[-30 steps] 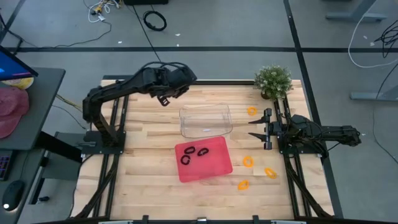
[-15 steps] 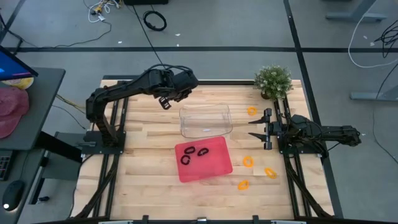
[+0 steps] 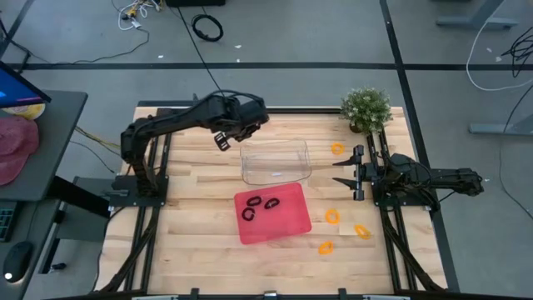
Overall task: Sort spring keychains
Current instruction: Put the black spring keychain into the red bin
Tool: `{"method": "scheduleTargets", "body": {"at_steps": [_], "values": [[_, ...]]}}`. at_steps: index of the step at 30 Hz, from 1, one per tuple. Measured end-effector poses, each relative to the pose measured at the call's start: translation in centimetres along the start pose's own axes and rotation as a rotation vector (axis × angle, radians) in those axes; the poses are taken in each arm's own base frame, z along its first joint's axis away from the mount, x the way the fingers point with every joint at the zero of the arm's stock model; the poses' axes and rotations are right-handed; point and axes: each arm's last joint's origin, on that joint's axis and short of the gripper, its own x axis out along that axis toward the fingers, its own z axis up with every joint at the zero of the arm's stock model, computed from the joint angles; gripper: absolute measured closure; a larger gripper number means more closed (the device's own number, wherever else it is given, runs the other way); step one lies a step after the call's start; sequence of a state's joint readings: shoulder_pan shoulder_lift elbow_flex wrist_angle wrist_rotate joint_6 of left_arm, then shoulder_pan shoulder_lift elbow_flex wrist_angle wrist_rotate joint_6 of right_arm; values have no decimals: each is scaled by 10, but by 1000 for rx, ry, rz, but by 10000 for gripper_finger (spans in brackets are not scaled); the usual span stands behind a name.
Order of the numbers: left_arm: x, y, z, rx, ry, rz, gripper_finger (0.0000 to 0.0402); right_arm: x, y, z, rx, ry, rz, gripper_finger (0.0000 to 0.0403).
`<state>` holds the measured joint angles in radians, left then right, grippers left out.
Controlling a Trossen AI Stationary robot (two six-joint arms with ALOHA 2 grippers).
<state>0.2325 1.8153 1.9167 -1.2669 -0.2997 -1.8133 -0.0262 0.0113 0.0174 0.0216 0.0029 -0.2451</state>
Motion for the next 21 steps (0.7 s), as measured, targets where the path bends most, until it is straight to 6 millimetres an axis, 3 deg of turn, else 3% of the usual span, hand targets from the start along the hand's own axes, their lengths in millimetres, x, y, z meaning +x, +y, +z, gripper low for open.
{"method": "scheduleTargets", "body": {"at_steps": [11, 21], "values": [[19, -1, -14, 34, 36, 60, 393, 0, 0, 0, 0, 0, 0, 181], [13, 4, -34, 25, 74, 59, 393, 0, 0, 0, 0, 0, 0, 181]]}}
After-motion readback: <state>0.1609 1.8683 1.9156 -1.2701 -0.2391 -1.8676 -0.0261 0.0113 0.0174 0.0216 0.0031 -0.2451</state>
